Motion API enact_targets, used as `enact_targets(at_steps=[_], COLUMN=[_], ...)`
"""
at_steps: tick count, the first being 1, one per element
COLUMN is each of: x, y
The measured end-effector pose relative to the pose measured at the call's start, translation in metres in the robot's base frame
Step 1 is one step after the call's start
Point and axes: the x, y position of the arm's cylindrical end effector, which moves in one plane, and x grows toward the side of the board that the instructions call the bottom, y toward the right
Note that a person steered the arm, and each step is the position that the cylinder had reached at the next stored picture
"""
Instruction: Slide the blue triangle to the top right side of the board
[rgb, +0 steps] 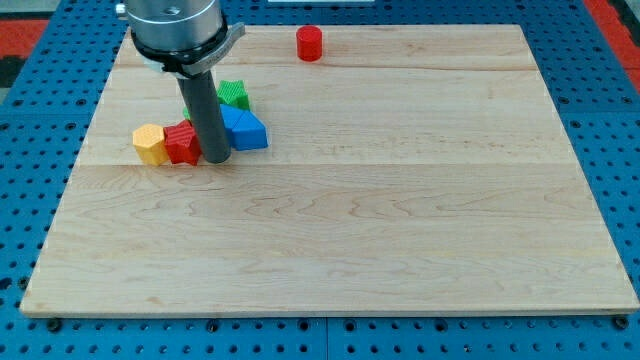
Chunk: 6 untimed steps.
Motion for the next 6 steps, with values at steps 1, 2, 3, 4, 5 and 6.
enact_targets(at_steps=[1, 2, 3, 4, 5, 6], x=[-0.006, 0.000, 0.016, -0.007, -0.009, -0.008], y=[-0.014, -0.014, 0.071, 0.101, 0.035, 0.047])
